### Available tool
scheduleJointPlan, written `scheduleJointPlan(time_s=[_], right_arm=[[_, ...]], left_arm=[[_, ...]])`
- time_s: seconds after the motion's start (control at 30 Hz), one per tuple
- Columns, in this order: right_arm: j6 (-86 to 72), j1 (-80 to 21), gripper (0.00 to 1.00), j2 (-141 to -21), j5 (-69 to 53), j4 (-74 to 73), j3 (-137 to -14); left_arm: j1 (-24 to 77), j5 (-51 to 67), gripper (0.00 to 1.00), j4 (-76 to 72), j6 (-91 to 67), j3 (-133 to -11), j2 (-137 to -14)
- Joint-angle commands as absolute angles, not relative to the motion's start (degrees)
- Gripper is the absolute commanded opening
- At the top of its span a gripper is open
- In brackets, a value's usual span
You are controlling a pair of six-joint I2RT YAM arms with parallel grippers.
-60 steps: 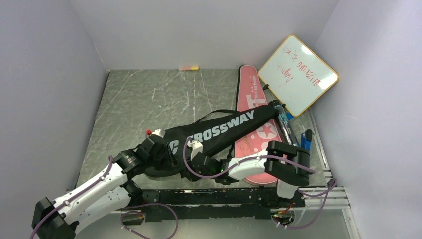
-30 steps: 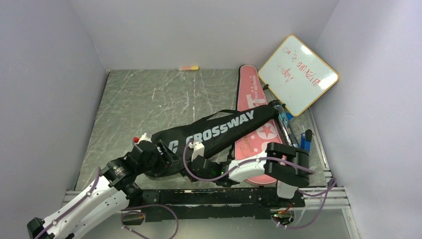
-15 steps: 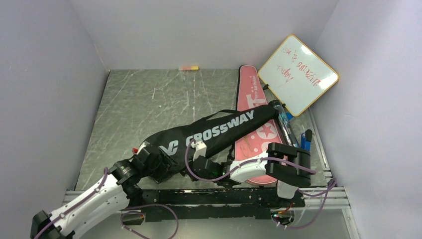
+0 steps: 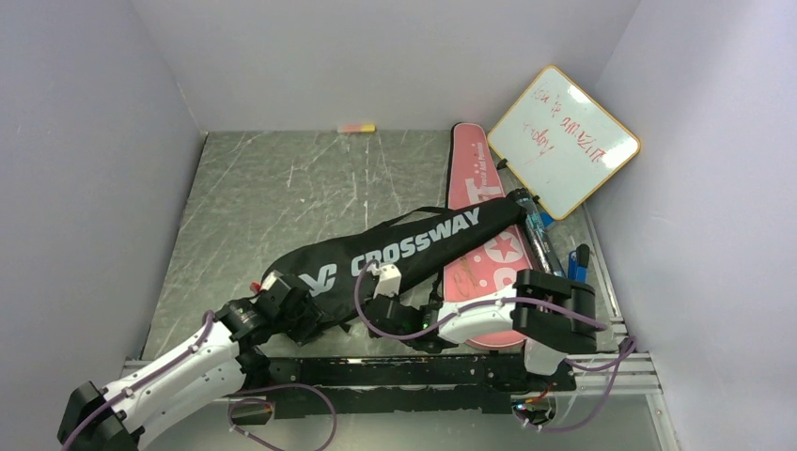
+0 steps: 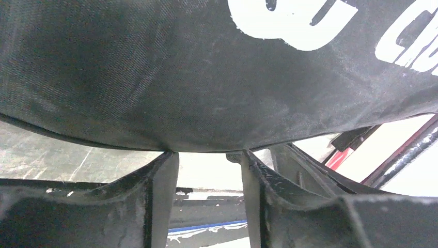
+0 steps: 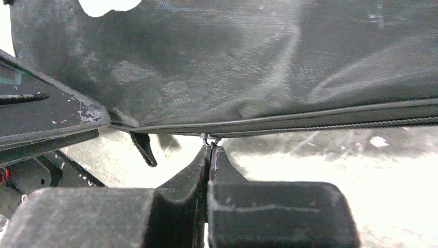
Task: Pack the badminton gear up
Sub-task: Zip the racket bag at the center of the board.
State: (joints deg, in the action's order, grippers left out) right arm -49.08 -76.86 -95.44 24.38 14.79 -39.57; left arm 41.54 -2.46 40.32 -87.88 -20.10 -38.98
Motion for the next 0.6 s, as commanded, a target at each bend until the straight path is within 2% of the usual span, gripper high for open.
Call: scheduleJointPlan(time_s=[0.0,0.3,0.57], right_arm=[[-52.0,-76.7,0.0,-91.1,31.8,8.3,-38.9],[-52.9,-70.1,0.0,-83.9,33.6,-0.5,-35.9],[-46.2,-52.5,0.0,-74.5,26.1,-3.9,-32.8]], left_arm=[[41.4,-7.6,0.49,40.5,-89.2,-19.2,-37.3],[41.2,-17.3,0.33,45.0,-87.0,-23.0,-38.8],[36.5,-23.1,0.26,43.3,-82.2,-25.1,-41.4]])
